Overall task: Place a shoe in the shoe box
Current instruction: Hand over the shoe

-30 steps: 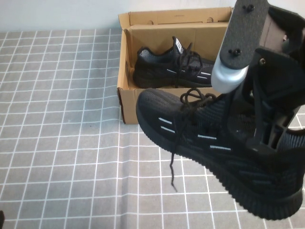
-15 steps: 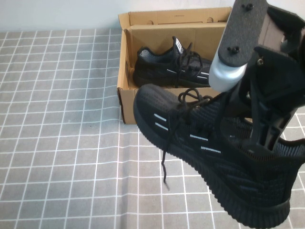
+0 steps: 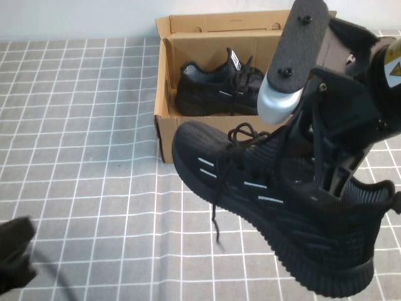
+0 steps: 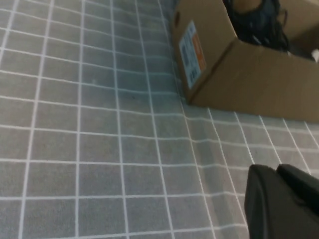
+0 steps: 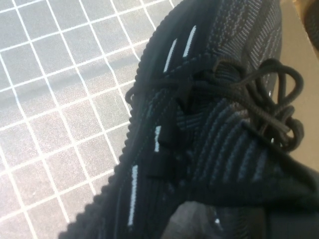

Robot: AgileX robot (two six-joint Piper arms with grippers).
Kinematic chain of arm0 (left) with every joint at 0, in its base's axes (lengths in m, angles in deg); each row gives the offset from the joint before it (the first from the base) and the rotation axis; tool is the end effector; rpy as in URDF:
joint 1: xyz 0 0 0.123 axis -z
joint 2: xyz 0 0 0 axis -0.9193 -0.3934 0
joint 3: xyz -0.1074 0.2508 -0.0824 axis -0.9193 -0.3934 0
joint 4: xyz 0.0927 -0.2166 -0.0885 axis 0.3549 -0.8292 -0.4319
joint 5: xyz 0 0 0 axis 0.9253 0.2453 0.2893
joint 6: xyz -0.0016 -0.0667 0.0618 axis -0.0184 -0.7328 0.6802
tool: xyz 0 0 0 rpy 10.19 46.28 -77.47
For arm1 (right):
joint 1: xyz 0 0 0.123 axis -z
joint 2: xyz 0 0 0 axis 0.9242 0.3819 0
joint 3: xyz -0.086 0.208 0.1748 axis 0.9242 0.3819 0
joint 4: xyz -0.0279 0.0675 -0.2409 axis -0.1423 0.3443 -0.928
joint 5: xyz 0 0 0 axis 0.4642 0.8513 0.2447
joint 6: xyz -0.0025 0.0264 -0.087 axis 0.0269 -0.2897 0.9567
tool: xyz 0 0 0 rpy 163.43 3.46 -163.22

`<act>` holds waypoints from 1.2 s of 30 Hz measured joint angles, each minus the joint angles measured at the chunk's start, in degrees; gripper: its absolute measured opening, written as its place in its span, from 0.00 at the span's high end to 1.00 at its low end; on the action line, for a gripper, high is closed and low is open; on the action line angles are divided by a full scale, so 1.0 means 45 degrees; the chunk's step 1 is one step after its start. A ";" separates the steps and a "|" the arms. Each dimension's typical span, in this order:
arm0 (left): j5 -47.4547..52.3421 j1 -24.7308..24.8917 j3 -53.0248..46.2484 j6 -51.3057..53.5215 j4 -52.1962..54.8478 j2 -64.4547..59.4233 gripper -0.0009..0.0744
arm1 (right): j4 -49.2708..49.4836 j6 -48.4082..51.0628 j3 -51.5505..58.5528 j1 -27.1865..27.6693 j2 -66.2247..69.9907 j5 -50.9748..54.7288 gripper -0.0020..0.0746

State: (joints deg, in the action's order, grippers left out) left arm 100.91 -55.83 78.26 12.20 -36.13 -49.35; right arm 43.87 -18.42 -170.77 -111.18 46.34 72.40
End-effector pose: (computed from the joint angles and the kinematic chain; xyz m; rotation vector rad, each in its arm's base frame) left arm 0.0865 -0.0302 0.2755 -0.0081 2.0203 -0.4549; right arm 0.1902 0.1868 0.4105 -1.4229 2.0468 0.1917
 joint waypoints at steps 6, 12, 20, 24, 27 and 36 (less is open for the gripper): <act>0.2398 0.0732 0.3505 0.4579 -0.1851 -0.3621 0.99 | -0.0310 0.0000 0.0000 0.0000 0.0026 0.0000 0.98; 0.5430 0.0732 0.6925 0.9374 -0.4196 -0.7004 0.99 | -0.0627 0.0000 0.0000 0.0000 0.0026 0.0000 0.98; 0.8662 0.0732 1.0613 1.3407 -0.5384 -1.0652 0.99 | -0.1059 0.0000 0.0000 0.0000 0.0026 0.0244 0.98; 0.9041 0.0732 1.1442 1.5438 -0.6043 -1.1885 0.99 | -0.1499 0.0225 0.0000 0.0000 0.0026 0.0305 0.98; 0.9106 0.0732 1.1691 1.6210 -0.6611 -1.2422 0.99 | -0.1750 0.0474 0.0000 0.0053 0.0026 0.0184 0.98; 0.9138 0.0732 1.2275 1.6739 -0.7042 -1.2867 0.99 | -0.2014 0.0576 0.0000 0.2091 0.0026 -0.1734 0.98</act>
State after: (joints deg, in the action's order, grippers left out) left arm 142.03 -52.53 133.49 87.53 -67.82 -107.25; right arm 34.81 -15.83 -170.77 -101.77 46.46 64.59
